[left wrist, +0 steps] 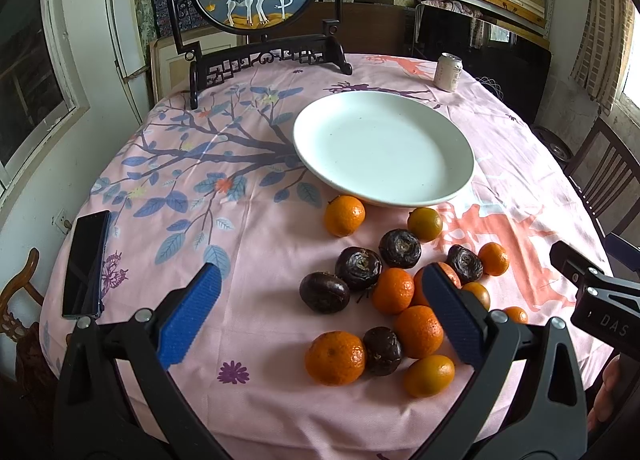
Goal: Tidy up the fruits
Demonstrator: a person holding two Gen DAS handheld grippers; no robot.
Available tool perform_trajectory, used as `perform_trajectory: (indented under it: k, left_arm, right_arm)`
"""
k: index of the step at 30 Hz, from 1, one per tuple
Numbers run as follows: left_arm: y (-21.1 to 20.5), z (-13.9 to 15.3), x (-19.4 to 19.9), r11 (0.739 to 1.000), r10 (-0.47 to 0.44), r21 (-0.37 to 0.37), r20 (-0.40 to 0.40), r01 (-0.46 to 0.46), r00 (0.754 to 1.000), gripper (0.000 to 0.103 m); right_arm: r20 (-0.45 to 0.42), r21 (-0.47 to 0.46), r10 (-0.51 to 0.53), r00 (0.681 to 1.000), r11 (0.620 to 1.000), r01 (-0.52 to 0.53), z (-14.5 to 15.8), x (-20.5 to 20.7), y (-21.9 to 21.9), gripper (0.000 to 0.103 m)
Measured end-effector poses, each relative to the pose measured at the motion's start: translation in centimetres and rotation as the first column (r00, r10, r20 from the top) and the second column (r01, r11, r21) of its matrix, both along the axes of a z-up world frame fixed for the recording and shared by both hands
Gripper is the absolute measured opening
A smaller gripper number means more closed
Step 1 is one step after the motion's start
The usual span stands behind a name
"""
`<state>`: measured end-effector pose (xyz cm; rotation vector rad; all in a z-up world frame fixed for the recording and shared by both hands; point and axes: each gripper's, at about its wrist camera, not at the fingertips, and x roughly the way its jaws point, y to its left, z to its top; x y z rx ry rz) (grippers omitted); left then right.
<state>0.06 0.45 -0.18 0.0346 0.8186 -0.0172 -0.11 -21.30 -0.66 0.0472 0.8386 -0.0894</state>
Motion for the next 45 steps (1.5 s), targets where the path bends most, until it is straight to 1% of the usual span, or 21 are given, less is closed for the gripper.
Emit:
perform_trajectory:
  k: [45]
  left_arm:
    - [0.00, -0.82, -0.11, 1.000, 0.000, -0.006, -0.009, 0.000, 1.000, 0.101]
  right_arm:
    - [-0.001, -0.001, 0.002, 1.000, 1.000, -0.002, 0.03, 0.18, 0.01, 0.102]
